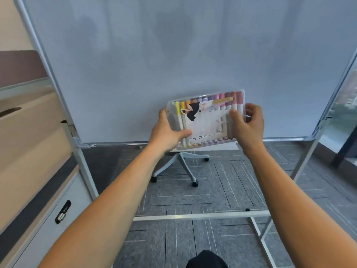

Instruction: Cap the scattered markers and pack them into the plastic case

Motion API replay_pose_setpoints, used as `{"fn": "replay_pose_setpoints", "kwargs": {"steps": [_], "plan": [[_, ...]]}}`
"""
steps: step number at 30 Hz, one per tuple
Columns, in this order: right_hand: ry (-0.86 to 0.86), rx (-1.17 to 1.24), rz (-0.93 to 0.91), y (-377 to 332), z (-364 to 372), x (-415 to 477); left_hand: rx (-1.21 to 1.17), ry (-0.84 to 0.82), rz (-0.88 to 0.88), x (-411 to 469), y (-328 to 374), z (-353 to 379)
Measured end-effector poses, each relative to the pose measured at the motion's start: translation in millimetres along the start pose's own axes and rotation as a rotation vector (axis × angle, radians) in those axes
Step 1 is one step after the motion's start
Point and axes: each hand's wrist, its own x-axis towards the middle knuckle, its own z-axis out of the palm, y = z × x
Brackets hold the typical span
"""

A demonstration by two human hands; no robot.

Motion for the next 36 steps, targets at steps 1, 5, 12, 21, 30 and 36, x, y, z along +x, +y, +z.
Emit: {"fn": "replay_pose_setpoints", "kwargs": {"steps": [1, 5, 12, 21, 30, 36], "plan": [[0.003, 0.005, 0.000, 8, -3, 2, -0.013, 0.043, 0.011, 1, -1, 8], [0.002, 0.019, 0.032, 34, -8, 8, -0.076, 0.218, -0.017, 4, -8, 38], [-0.028, -0.060, -0.001, 59, -7, 18, -0.069, 0.324, -0.009, 17, -26, 69], [-0.083, -0.106, 0.031, 96, 3, 19, 0.021, 0.340, 0.051, 26, -60, 79], [-0.106, -0.139, 0.010, 107, 0, 16, 0.139, 0.263, 0.093, 16, -73, 77], [-0.168, -0.223, 0.046, 101, -4, 17, 0.177, 0.210, 0.079, 10, -68, 73]]}}
